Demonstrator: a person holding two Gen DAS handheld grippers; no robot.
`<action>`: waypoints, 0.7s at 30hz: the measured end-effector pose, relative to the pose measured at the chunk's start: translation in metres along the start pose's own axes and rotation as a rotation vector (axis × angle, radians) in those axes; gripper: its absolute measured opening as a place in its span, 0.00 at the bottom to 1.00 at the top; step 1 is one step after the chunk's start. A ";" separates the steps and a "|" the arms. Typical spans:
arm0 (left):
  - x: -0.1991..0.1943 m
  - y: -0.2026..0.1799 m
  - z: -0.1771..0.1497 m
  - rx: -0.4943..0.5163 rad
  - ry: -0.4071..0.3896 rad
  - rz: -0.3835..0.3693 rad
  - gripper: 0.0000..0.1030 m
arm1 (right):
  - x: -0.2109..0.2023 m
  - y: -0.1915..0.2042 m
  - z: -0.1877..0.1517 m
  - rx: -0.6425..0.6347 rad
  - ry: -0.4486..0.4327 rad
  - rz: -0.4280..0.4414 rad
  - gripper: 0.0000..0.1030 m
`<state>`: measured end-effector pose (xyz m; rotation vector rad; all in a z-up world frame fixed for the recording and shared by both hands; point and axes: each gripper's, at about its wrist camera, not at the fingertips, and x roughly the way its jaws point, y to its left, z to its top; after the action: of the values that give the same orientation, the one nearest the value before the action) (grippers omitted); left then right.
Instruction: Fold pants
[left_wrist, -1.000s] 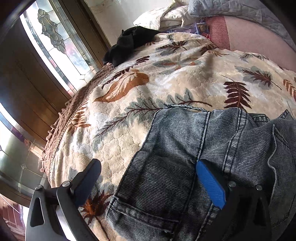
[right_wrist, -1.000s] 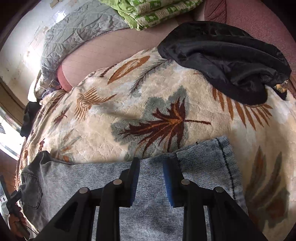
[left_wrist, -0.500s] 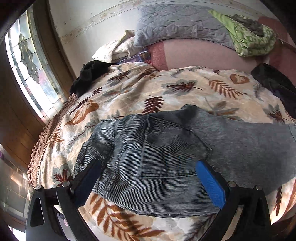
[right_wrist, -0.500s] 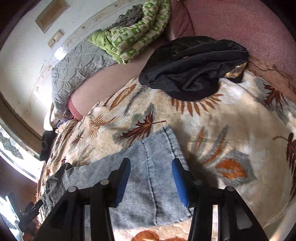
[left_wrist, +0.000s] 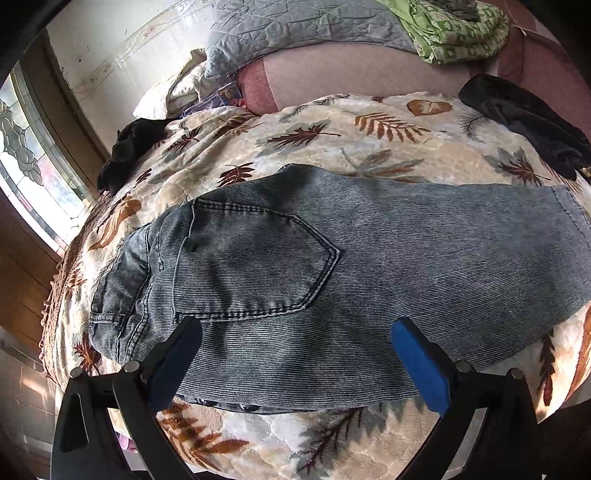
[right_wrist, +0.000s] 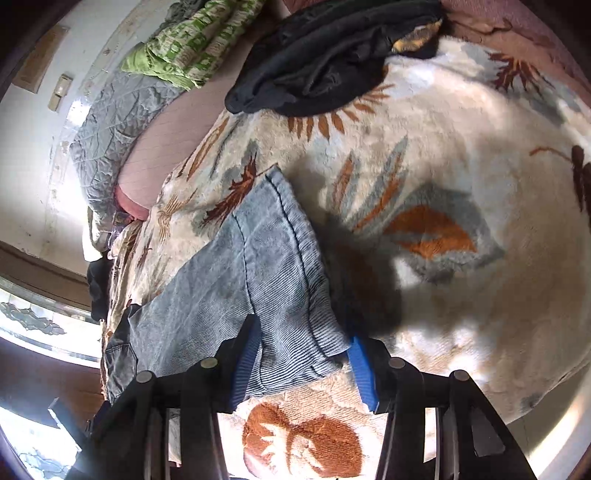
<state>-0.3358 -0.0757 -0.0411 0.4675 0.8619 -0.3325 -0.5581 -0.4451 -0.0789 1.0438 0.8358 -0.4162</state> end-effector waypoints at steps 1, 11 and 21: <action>0.004 0.002 0.001 -0.004 0.009 0.006 1.00 | 0.002 0.003 0.000 -0.015 -0.004 -0.016 0.50; 0.033 0.002 -0.005 0.023 0.071 0.027 1.00 | -0.001 0.002 0.005 -0.016 -0.045 -0.053 0.54; 0.031 -0.016 -0.002 0.065 0.049 0.003 1.00 | 0.017 0.020 0.001 -0.088 0.010 -0.008 0.48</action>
<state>-0.3252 -0.0910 -0.0702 0.5390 0.8996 -0.3489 -0.5337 -0.4352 -0.0806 0.9622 0.8596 -0.3780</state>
